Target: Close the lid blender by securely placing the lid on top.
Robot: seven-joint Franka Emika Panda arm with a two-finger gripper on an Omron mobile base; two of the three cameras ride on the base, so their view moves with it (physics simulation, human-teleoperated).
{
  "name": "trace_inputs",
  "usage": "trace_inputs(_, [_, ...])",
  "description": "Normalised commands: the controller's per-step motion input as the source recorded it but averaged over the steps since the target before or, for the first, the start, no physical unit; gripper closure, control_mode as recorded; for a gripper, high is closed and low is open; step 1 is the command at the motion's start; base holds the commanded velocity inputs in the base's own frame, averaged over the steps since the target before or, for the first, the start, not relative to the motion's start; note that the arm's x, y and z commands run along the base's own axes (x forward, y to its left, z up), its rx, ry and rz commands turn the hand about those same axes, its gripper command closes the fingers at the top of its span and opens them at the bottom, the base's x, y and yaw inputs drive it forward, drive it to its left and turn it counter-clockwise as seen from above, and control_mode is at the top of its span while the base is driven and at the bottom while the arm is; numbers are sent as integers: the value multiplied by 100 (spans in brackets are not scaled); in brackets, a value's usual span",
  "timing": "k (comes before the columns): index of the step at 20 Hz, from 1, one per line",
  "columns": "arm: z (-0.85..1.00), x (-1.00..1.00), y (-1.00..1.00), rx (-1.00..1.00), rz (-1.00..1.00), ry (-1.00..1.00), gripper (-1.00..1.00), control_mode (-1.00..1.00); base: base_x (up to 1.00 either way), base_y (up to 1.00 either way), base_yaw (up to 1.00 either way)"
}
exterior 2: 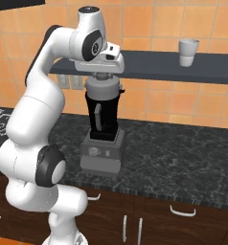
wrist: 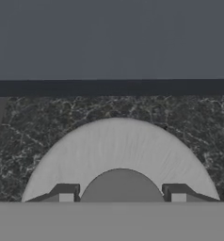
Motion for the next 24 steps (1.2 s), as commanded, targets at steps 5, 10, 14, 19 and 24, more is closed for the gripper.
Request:
trace_inputs(5, [-4,6,8,0,0,0,100,-100,0,0,0])
trace_inputs(10, [0,25,21,0,0,0,100,-100,0,0,0])
trace_inputs(14, [0,27,16,0,0,0,100,-100,0,0,0])
trace_inputs(19, [10,18,0,2,0,-6,100,-100,0,0,0])
trace_inputs(24, [9,7,0,3,0,-11,100,-100,0,0,0])
